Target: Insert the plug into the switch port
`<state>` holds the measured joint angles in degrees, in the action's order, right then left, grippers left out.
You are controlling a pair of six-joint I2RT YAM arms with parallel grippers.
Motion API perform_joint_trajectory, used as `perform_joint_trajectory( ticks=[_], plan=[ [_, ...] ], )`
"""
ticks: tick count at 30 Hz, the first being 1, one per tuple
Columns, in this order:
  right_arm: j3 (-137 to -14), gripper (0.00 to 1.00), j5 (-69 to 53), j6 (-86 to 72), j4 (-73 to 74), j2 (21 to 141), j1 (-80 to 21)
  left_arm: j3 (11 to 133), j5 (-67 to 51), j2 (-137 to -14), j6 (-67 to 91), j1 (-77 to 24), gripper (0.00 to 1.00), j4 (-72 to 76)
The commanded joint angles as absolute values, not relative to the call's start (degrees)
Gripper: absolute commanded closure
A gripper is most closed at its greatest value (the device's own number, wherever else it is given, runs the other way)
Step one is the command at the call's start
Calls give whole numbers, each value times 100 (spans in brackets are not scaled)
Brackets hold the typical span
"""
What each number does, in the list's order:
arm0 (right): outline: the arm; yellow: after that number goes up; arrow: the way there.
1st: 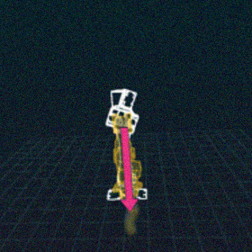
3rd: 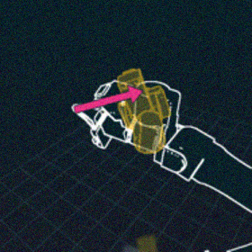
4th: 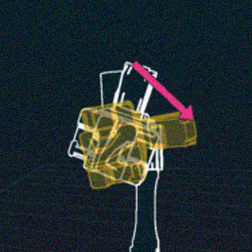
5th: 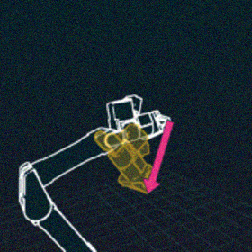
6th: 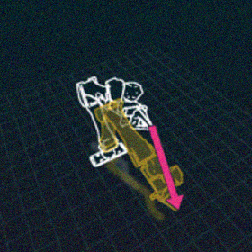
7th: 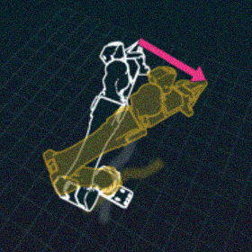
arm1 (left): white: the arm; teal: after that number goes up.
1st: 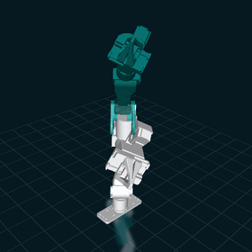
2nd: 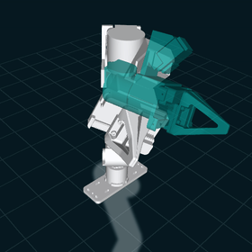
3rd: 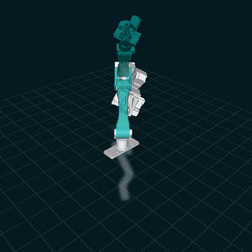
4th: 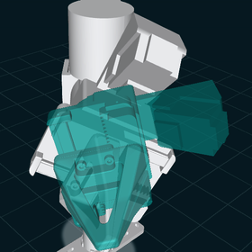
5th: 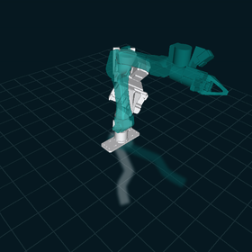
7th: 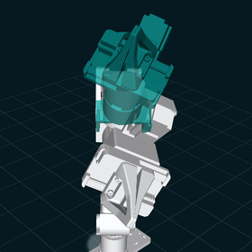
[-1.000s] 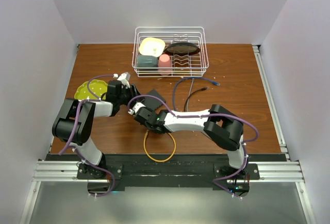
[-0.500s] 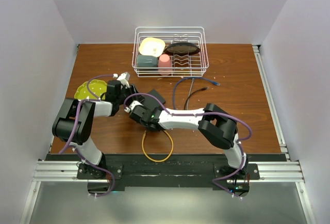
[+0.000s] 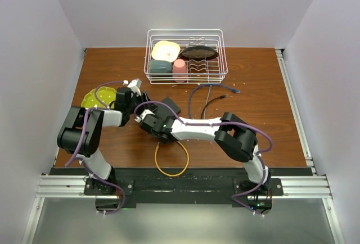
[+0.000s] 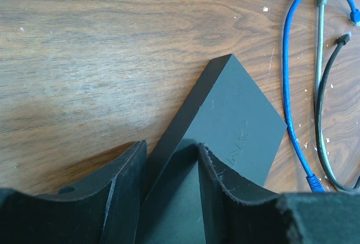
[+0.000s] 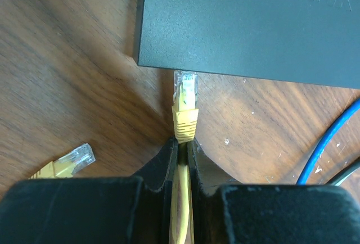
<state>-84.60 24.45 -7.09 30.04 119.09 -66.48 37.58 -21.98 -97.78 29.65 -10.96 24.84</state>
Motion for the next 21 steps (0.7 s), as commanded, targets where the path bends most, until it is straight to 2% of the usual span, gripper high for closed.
perform_joint_trajectory(
  ticks=[1, 21],
  plan=[
    [-8701, 100, 2127, -844, 3278, 12208, -6688, 3630, -2215, -9932, 3006, -1063, 55, 2232],
    [-9105, 100, 1864, -976, 3973, 12463, -6688, 3639, -2258, -9993, 3023, -1028, 55, 2250]
  ],
)
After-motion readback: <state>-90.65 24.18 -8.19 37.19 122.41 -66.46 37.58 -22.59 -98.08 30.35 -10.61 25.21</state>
